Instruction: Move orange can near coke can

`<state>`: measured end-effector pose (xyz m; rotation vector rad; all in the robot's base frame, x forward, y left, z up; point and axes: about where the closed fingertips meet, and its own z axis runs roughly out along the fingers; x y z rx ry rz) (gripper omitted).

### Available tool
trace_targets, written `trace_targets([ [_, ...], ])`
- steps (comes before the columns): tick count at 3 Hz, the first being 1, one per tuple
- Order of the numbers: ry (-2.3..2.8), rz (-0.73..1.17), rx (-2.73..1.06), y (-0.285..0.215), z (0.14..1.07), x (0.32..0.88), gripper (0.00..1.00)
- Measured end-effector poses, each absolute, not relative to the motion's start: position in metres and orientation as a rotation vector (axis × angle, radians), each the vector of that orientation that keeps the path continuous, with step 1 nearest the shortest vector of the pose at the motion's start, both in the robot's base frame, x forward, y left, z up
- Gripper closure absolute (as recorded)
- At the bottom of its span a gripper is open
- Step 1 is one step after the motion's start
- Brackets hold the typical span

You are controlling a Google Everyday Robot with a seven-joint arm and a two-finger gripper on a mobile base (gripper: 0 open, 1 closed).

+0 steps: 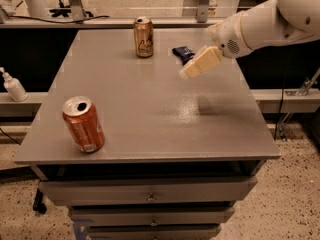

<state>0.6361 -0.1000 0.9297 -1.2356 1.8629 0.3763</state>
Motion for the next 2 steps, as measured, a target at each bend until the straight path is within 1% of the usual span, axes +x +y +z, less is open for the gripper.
trace_targets([
  [2, 1.751, 0.422, -1.132, -0.058, 0.912, 0.709, 0.00],
])
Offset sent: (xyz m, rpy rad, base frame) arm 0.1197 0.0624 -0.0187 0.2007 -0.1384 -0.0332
